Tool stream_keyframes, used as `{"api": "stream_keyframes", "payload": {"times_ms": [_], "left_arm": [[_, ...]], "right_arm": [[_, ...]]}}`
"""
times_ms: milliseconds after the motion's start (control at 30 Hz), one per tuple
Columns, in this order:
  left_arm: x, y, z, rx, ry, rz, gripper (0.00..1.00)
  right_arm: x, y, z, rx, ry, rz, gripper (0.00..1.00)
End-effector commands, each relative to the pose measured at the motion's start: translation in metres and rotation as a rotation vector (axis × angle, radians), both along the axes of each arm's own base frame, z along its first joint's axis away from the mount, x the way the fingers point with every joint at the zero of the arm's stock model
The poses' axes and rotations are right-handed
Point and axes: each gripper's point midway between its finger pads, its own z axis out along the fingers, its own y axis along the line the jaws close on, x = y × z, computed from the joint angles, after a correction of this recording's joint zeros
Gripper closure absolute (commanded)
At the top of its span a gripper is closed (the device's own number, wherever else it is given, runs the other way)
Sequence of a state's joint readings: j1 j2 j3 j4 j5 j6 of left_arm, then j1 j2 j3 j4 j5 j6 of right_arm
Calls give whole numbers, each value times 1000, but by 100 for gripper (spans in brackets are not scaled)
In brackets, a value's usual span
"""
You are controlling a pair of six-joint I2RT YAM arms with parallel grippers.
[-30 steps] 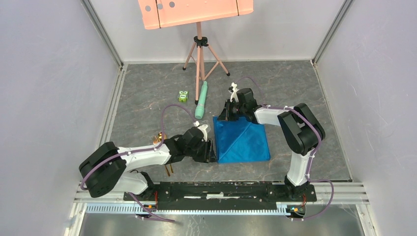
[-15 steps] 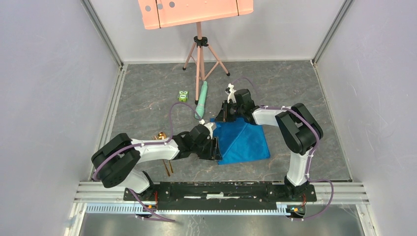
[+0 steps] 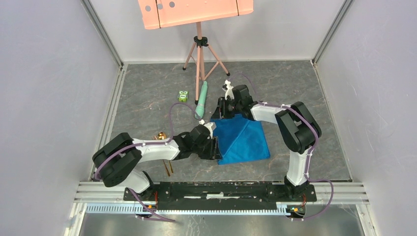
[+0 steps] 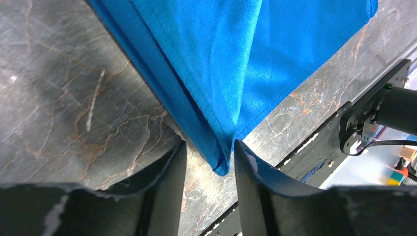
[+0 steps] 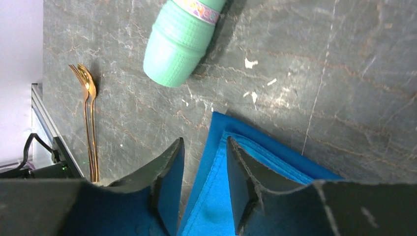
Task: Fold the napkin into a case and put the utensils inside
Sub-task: Fold the top corner of the square-folded napkin at the center of the board, then smooth out the top corner of the smaller-rectangle-folded napkin at the center of the board.
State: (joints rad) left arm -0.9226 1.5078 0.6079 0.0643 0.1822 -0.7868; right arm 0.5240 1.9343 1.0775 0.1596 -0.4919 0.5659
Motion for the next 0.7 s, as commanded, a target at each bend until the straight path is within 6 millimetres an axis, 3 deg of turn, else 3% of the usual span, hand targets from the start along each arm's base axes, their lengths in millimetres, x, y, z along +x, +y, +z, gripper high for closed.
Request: {"api": "stream_keyframes", "payload": {"times_ms": [0,133,267,367,433,533,667], "left_arm": [[-4,21,6,46,-31,23,48],[-4,30,34,21,-73,44,45],[10,41,63,-7,-129,92,45],[35,37,90,-71,-189,127,44],[57,27,107,-101,-234,135,43],[90,5,119,-114,-285,140,47],[126,-21,110,-82,-311,122,59]], "right_arm": [[17,2,48,-49,-136,61,50],[21,-23,82,-133,-215,56,38],[22,-66,103,-148,-272,-15,33],[22,-104,90,-159,-259,-84,33],[23,-119,82,-130,-248,-107,37],[25,-135,64,-124,-214,-137,43],[25,-141,44,-111,-175,-131,53]]}}
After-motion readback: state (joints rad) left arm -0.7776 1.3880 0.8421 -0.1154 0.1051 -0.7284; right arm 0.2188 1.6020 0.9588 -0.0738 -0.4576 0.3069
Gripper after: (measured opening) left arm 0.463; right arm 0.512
